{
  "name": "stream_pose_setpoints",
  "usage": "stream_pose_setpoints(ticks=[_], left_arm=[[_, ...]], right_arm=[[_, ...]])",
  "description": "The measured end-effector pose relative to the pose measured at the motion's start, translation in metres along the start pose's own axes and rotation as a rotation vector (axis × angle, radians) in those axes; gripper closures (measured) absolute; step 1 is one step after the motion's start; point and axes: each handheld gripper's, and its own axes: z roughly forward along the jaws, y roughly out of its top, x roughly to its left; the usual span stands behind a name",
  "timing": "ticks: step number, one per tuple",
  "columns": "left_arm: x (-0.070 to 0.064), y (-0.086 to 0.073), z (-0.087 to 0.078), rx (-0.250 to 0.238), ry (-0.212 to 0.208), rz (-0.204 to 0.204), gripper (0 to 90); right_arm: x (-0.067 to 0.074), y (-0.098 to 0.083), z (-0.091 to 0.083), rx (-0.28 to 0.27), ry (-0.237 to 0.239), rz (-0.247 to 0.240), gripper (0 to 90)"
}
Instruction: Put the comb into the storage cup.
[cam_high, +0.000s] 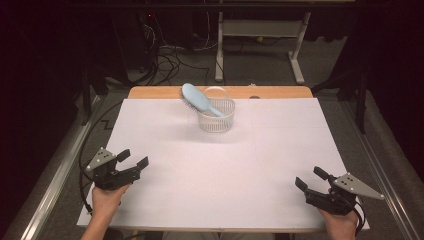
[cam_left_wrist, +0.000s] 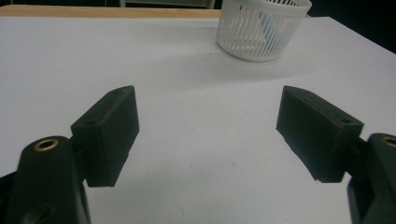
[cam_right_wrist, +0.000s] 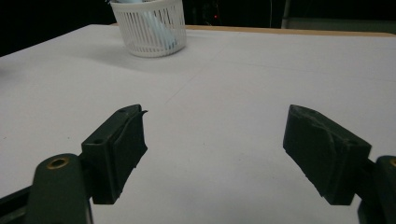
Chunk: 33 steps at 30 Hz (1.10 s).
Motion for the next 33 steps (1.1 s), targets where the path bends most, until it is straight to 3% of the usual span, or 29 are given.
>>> stream_pose_setpoints(ticks=[33], left_arm=[[0.002, -0.019, 0.004, 0.006, 0.039, 0.018, 20.7]], right_arm=[[0.0, 0.0, 0.0, 0.001, 0.001, -0.003, 21.4]])
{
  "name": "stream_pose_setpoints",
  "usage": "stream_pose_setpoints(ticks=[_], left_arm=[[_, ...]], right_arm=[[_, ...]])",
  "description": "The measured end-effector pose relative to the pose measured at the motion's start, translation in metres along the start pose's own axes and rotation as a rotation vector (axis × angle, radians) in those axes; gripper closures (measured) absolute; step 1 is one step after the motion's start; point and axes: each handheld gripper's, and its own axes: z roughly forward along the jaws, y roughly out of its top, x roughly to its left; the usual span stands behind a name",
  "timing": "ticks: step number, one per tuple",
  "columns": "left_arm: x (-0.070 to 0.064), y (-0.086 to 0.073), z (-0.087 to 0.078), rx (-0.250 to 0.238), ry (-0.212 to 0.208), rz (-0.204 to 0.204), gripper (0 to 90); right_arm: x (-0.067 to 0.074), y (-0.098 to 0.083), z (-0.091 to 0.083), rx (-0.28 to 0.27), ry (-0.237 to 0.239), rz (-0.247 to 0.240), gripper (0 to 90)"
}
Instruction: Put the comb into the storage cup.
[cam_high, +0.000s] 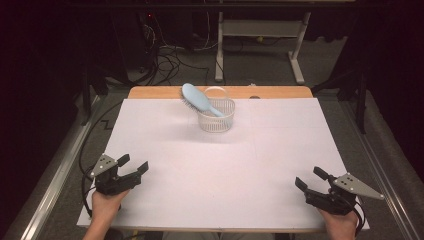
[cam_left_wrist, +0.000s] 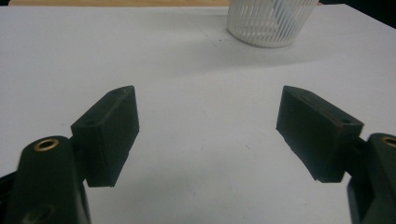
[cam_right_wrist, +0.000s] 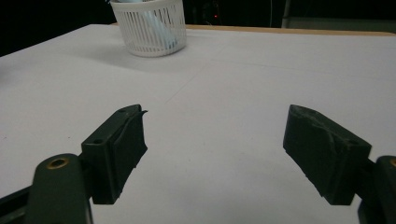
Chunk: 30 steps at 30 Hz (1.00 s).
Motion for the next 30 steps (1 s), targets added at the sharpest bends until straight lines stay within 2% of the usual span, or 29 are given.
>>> stream_pose_setpoints(ticks=[10, 30], left_arm=[[-0.003, -0.006, 0.002, -0.002, 0.031, 0.002, 20.8], [-0.004, -0.012, 0.003, -0.004, 0.028, -0.004, 20.8]], right_arm=[[0.0, 0.0, 0.0, 0.0, -0.001, 0.001, 21.5], [0.0, 0.0, 0.001, 0.005, 0.003, 0.003, 21.4]])
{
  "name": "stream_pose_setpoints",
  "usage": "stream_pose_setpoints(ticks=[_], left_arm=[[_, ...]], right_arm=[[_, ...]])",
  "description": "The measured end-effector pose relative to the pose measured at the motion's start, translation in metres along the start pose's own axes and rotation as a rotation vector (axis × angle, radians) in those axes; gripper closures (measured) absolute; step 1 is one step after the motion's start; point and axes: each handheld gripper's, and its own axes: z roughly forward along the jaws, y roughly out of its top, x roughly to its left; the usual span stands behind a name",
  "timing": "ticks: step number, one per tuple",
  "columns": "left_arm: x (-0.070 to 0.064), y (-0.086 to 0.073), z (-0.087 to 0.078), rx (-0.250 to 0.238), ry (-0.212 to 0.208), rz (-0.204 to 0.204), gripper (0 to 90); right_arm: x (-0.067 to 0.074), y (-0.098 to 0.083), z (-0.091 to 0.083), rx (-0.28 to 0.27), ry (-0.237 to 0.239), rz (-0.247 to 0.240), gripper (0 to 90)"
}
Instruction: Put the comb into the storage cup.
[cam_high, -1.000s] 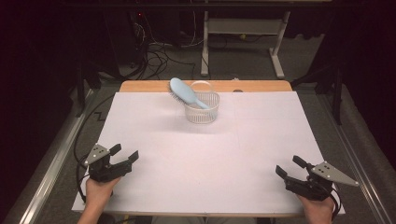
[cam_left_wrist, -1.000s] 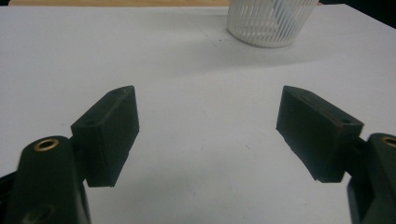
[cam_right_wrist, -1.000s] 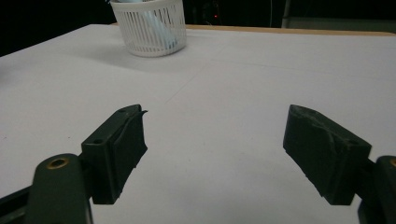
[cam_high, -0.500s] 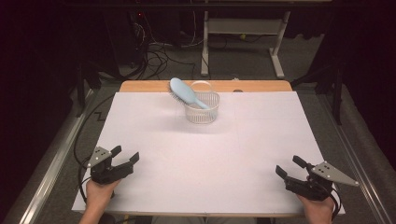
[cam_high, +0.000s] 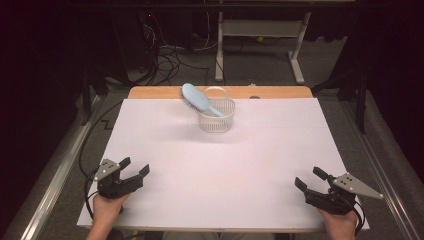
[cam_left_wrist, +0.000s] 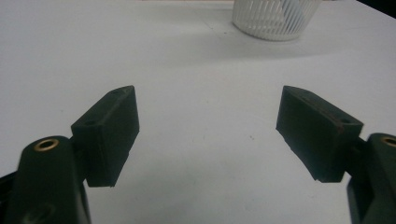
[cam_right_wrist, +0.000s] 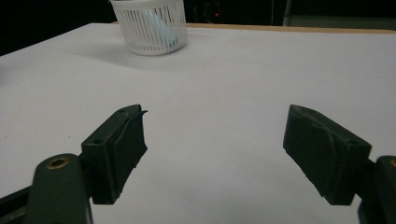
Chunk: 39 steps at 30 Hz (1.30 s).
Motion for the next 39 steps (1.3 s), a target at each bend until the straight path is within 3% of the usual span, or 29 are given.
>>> stream_pose_setpoints(ticks=[12, 39], left_arm=[[-0.0009, -0.0039, -0.0006, 0.002, 0.012, 0.011, 20.8], [0.0012, -0.0088, 0.0006, 0.017, 0.017, -0.011, 20.8]], right_arm=[[0.0, -0.0003, 0.0006, 0.004, 0.0, -0.003, 21.5], [-0.0008, -0.0006, 0.0, 0.005, 0.006, 0.006, 21.5]])
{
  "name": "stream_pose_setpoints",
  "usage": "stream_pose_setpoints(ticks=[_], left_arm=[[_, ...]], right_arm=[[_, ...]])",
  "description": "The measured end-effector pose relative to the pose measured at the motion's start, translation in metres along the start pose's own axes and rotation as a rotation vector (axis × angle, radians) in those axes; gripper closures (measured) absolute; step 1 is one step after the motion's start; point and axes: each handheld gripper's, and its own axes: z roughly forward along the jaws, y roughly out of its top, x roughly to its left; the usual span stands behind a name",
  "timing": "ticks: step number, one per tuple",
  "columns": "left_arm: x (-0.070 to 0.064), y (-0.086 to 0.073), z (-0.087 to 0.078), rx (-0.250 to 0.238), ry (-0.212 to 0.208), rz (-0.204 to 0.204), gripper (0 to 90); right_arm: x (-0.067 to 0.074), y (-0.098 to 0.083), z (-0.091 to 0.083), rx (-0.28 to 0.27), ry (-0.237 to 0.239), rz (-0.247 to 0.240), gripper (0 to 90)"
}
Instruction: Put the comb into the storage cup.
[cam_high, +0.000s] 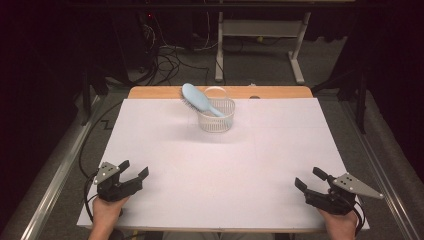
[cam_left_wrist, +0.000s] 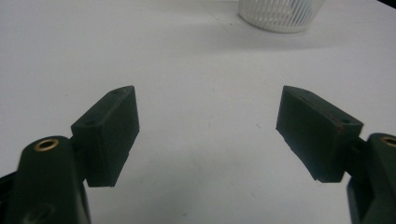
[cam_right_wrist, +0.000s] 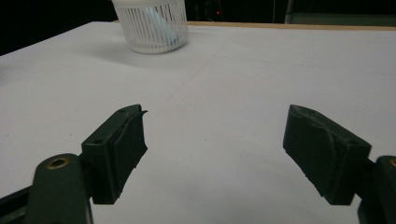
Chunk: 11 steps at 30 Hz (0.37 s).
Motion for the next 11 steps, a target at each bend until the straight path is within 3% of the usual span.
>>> stream_pose_setpoints(ticks=[11], left_arm=[[0.0007, -0.0002, 0.0019, 0.01, -0.007, -0.007, 20.8]], right_arm=[[-0.0013, 0.0, 0.0002, -0.002, 0.009, 0.006, 21.5]])
